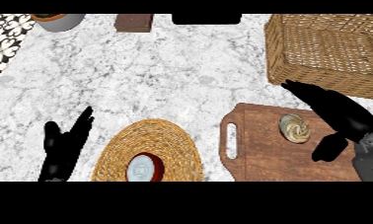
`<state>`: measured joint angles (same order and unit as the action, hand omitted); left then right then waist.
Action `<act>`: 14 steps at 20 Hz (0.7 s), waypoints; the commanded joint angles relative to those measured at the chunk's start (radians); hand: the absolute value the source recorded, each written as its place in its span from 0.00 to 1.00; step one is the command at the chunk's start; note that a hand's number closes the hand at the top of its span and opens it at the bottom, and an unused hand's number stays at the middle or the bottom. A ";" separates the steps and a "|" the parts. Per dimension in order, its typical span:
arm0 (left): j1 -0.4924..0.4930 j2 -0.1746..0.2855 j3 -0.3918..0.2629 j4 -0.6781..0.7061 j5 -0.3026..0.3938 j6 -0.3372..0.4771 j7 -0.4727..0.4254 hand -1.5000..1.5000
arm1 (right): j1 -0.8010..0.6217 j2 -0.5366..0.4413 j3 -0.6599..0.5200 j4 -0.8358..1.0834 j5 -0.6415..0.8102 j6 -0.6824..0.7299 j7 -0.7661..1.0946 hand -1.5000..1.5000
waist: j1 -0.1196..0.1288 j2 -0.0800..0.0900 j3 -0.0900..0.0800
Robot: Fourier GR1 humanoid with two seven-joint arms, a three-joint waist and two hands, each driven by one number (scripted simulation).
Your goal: Pick the cupcake from the cutting board and place it in the basket
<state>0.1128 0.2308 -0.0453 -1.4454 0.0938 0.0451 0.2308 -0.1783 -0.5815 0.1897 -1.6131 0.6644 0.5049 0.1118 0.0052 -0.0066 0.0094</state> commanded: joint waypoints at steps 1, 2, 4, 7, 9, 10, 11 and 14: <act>0.046 -0.013 -0.019 0.015 -0.032 0.009 0.024 0.50 | 0.010 0.046 0.050 0.045 0.086 -0.037 -0.002 0.00 | 0.000 0.007 -0.009; -0.009 0.008 0.018 0.083 0.003 -0.030 0.027 0.50 | 0.017 -0.004 0.014 -0.033 0.041 0.052 0.022 0.00 | -0.008 0.006 -0.010; 0.023 0.014 0.031 0.085 0.007 -0.047 -0.017 0.50 | 0.000 0.015 0.043 0.044 0.093 0.026 0.001 0.00 | -0.002 0.007 -0.010; 0.041 -0.020 0.004 0.029 -0.010 -0.017 0.014 0.50 | -0.055 0.011 0.021 0.158 0.115 0.020 -0.038 0.00 | 0.004 0.008 -0.009; 0.002 -0.048 -0.022 0.045 -0.041 0.014 0.052 0.50 | 0.045 0.030 0.055 0.128 0.157 -0.055 -0.051 0.00 | -0.005 0.008 -0.009; 0.035 -0.009 0.007 -0.046 -0.016 -0.007 0.097 0.50 | 0.005 0.020 0.015 0.109 0.127 0.018 -0.042 0.00 | -0.001 0.006 -0.009; 0.059 -0.054 -0.018 0.037 -0.054 0.020 0.006 0.50 | 0.067 0.052 0.055 0.087 0.157 -0.034 -0.023 0.00 | -0.005 0.006 -0.009; 0.012 -0.056 -0.012 0.038 -0.063 0.021 0.034 0.50 | 0.009 0.067 0.041 0.232 0.191 -0.103 -0.130 0.00 | 0.000 0.008 -0.009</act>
<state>0.1206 0.2140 -0.0336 -1.4583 0.0632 0.0375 0.2409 -0.1640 -0.5390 0.2237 -1.4800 0.8093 0.4770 0.0547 0.0028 -0.0055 0.0073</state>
